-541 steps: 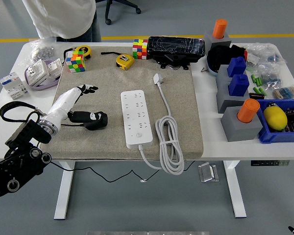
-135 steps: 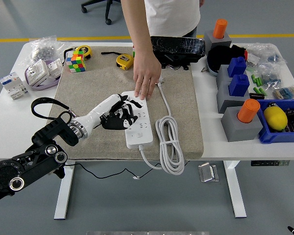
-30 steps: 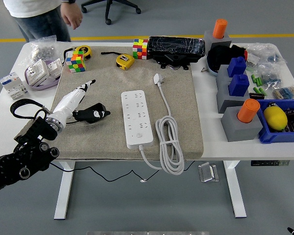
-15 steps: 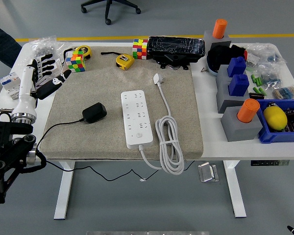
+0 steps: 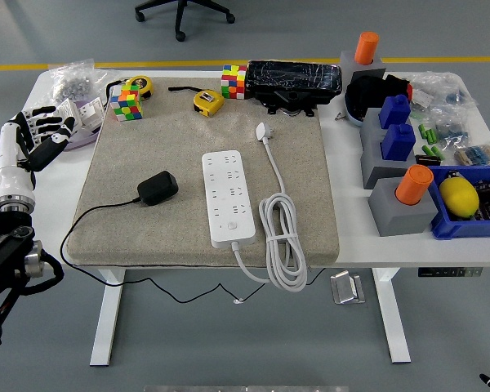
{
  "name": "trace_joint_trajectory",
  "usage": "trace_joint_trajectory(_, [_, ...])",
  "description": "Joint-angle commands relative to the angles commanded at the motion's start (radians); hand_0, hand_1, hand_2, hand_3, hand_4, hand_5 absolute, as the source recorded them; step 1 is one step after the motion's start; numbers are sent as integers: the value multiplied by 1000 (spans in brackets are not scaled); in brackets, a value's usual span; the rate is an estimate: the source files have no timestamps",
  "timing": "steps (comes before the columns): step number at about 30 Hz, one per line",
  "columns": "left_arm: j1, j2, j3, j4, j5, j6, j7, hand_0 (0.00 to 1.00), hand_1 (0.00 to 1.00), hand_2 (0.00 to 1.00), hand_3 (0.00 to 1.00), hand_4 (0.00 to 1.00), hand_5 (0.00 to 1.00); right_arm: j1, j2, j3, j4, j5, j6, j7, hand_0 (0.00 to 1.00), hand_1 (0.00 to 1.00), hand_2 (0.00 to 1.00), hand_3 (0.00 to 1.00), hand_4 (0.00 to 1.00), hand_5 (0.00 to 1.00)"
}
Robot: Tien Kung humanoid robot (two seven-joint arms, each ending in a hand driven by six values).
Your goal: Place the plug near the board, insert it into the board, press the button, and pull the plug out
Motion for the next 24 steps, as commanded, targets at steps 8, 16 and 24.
trace_joint_trajectory(8, [12,2,-15,-18,10,-10,14,512,567,569,608,796,271,2,2,-9,-4,0,0,-1,600,658,631,564,973,580])
trace_joint_trajectory(16, [21,6,-22,-32,15,-15,20,512,567,569,608,795,273,-1,-1,-12,-6,-1,-1,-1,599,658,631,563,972,581])
trace_joint_trajectory(24, [35,4,-25,-43,21,-24,31,512,562,568,607,795,276,-15,3,-4,-7,-3,0,-1,599,658,632,563,972,584])
